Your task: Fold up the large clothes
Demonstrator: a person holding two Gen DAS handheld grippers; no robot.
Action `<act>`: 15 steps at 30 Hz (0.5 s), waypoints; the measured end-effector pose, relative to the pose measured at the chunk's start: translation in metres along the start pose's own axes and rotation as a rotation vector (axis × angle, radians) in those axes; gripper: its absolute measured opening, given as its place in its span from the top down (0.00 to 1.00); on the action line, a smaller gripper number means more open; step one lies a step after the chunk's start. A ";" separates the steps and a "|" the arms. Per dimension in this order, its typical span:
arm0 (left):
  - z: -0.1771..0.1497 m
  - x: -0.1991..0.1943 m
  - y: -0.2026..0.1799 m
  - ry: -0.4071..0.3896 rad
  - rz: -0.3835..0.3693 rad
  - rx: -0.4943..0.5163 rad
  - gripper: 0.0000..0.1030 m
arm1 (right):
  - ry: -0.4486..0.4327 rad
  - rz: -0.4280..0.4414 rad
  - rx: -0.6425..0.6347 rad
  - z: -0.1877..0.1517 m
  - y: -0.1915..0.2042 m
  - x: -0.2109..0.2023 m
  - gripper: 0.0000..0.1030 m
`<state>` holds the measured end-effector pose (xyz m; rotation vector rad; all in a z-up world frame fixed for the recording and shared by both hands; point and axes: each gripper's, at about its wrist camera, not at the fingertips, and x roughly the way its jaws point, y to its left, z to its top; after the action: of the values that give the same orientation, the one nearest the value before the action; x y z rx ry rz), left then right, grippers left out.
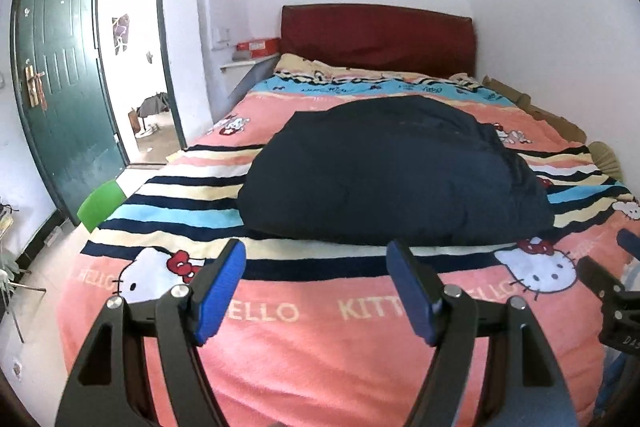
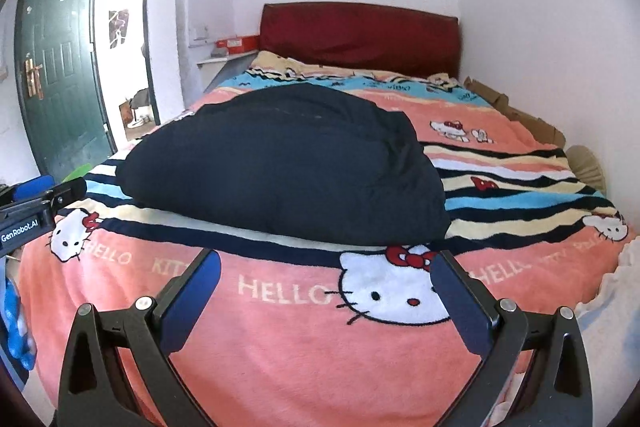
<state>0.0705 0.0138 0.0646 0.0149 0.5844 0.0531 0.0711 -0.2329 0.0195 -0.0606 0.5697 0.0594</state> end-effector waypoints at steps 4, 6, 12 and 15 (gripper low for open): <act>-0.001 -0.007 -0.003 -0.005 0.006 0.006 0.31 | -0.024 0.010 -0.006 -0.001 0.003 -0.006 0.00; -0.002 -0.009 -0.004 -0.010 0.007 0.008 0.31 | -0.031 0.009 -0.013 -0.001 0.003 -0.008 0.00; -0.003 -0.016 -0.005 -0.023 0.007 0.009 0.30 | -0.049 0.007 -0.014 0.000 0.001 -0.014 0.00; -0.004 -0.017 -0.007 -0.027 0.009 0.012 0.31 | -0.055 0.002 -0.010 0.000 -0.001 -0.015 0.00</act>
<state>0.0545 0.0059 0.0706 0.0301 0.5579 0.0582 0.0585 -0.2346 0.0282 -0.0675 0.5144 0.0657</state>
